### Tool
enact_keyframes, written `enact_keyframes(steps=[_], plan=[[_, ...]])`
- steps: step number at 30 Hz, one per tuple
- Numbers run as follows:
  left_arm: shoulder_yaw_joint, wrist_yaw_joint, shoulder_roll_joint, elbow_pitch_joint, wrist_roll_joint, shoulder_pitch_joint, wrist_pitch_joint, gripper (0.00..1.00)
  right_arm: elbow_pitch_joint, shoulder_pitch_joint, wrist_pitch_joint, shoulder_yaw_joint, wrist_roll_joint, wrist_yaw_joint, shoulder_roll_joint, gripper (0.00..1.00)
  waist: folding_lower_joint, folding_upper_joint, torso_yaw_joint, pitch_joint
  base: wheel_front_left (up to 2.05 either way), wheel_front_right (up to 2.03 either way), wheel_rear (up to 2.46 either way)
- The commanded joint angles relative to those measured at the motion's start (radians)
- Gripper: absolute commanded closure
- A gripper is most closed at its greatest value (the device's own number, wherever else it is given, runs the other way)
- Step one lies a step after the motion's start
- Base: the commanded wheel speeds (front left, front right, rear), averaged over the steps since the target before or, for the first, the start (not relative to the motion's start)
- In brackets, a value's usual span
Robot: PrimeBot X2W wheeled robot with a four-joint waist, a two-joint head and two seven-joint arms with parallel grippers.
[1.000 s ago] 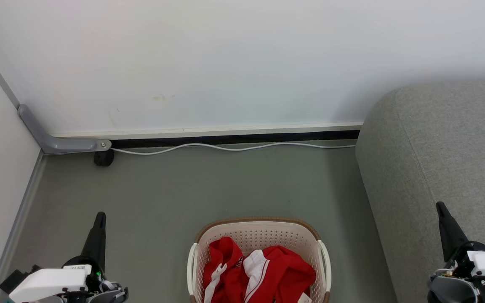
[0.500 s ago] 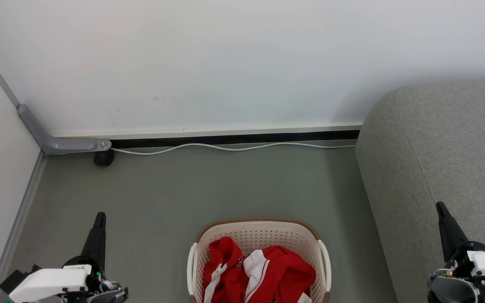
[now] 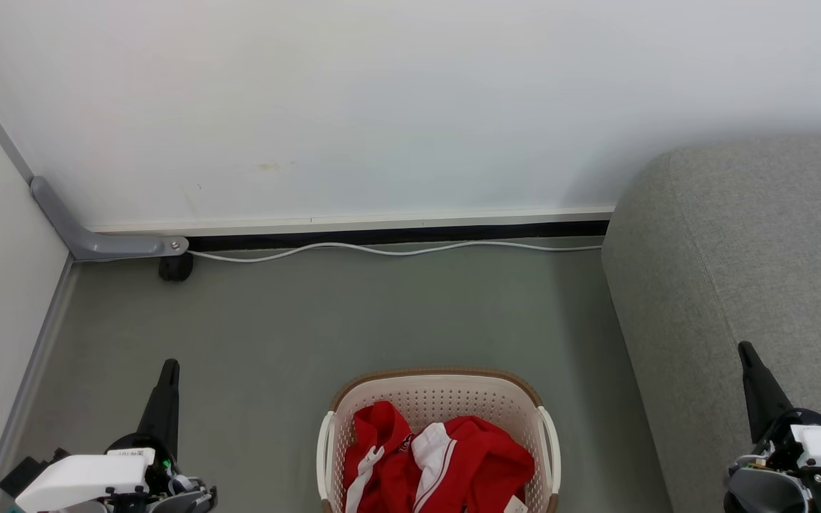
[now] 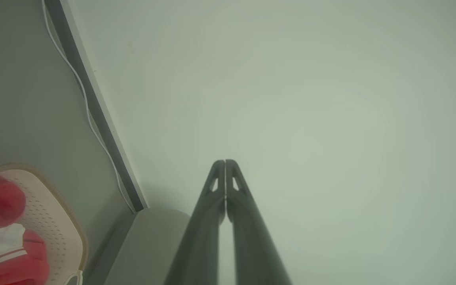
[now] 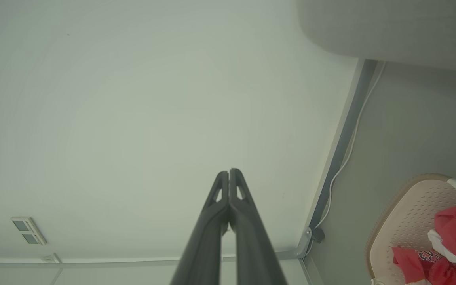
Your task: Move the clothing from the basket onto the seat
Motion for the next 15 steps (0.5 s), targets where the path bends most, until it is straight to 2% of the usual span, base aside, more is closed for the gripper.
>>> enact_keyframes(steps=[1, 15], plan=[[0.032, -0.009, 0.018, -0.029, -0.004, -0.058, 0.006, 1.0, -0.031, -0.016, 0.007, 0.017, 0.012, 0.002, -0.01, 1.0, 0.0, -0.0001, 0.0, 0.0, 0.0, 0.0, 0.0], [0.032, -0.009, 0.018, -0.029, -0.004, -0.058, 0.006, 1.0, -0.031, -0.016, 0.007, 0.017, 0.012, 0.002, -0.01, 1.0, 0.0, -0.0001, 0.0, 0.0, 0.0, 0.0, 0.0]])
